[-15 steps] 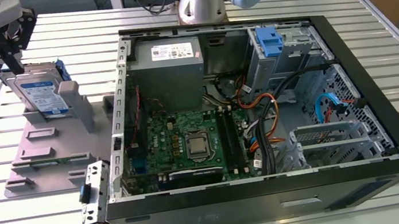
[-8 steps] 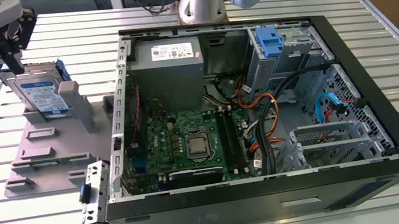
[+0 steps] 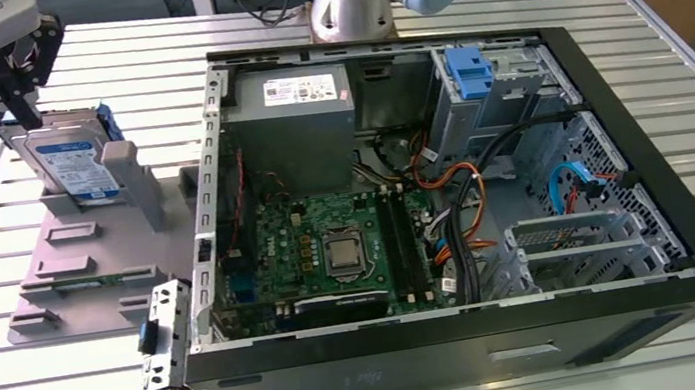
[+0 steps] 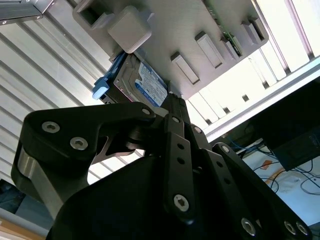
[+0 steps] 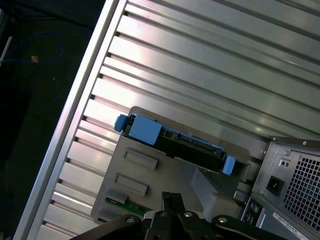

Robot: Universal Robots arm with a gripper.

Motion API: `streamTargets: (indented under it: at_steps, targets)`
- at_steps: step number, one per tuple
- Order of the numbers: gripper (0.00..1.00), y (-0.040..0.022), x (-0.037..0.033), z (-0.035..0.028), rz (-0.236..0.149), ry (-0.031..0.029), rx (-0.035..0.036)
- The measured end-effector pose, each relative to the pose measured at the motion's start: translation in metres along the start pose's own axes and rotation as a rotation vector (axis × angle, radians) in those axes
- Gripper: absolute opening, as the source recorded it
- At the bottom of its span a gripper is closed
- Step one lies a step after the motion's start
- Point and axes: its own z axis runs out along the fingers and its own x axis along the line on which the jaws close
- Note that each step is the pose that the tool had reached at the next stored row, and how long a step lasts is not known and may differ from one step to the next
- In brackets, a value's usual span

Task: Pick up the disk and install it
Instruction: 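Pick up the disk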

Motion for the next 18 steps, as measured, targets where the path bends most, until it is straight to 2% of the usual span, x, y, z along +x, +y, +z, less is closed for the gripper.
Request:
streamTargets:
  at_steps: [18]
  targets:
    - [0.11, 0.0000, 0.0000, 0.0000, -0.017, 0.0003, 0.0002]
